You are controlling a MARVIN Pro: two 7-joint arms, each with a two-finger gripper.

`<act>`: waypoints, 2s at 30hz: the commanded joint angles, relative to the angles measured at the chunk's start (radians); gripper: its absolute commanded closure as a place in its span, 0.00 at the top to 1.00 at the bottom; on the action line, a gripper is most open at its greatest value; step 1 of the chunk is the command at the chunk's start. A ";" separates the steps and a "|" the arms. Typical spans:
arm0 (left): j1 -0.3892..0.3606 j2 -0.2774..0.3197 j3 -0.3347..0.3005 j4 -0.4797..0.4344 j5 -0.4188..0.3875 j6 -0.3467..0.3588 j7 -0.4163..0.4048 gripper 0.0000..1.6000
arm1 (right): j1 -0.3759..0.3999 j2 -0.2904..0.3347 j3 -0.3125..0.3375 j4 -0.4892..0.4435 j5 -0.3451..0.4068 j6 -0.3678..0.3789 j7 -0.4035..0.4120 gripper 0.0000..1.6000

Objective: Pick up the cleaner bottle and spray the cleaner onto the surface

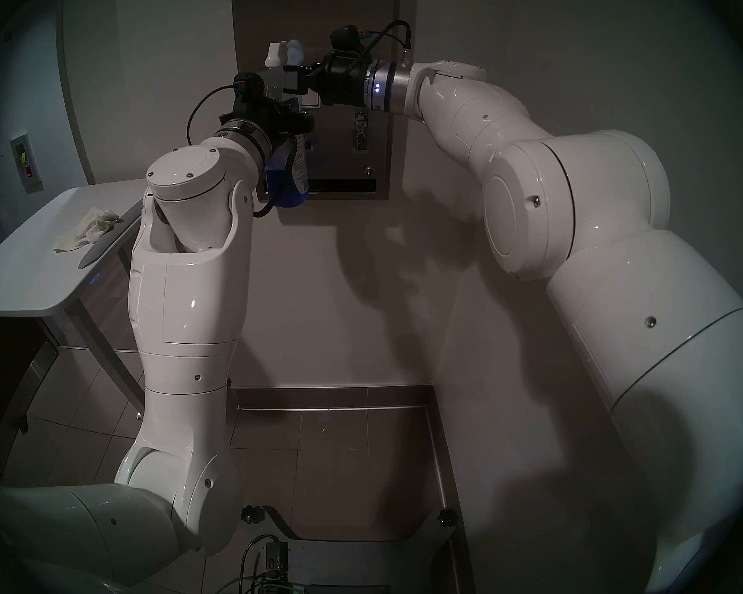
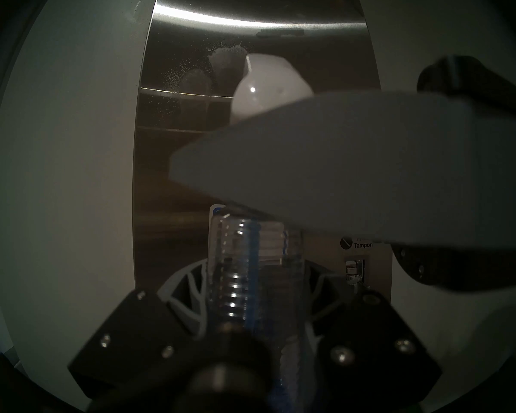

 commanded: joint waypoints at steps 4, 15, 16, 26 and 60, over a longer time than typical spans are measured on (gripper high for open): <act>-0.060 -0.006 0.000 -0.049 -0.002 -0.028 0.002 0.00 | 0.056 0.027 0.008 -0.025 0.006 -0.001 0.020 1.00; -0.061 -0.007 -0.001 -0.050 -0.001 -0.028 0.000 0.00 | 0.060 0.068 0.008 -0.023 0.004 -0.005 0.059 1.00; -0.061 -0.007 -0.001 -0.050 -0.001 -0.029 0.000 0.00 | 0.059 0.072 0.008 -0.023 0.004 -0.006 0.064 1.00; -0.063 -0.008 -0.001 -0.051 0.000 -0.031 -0.001 0.00 | 0.053 0.123 0.011 -0.018 0.005 -0.015 0.108 1.00; -0.070 -0.010 -0.005 -0.046 -0.007 -0.083 0.004 0.00 | -0.063 0.098 0.135 -0.037 0.082 -0.359 0.037 1.00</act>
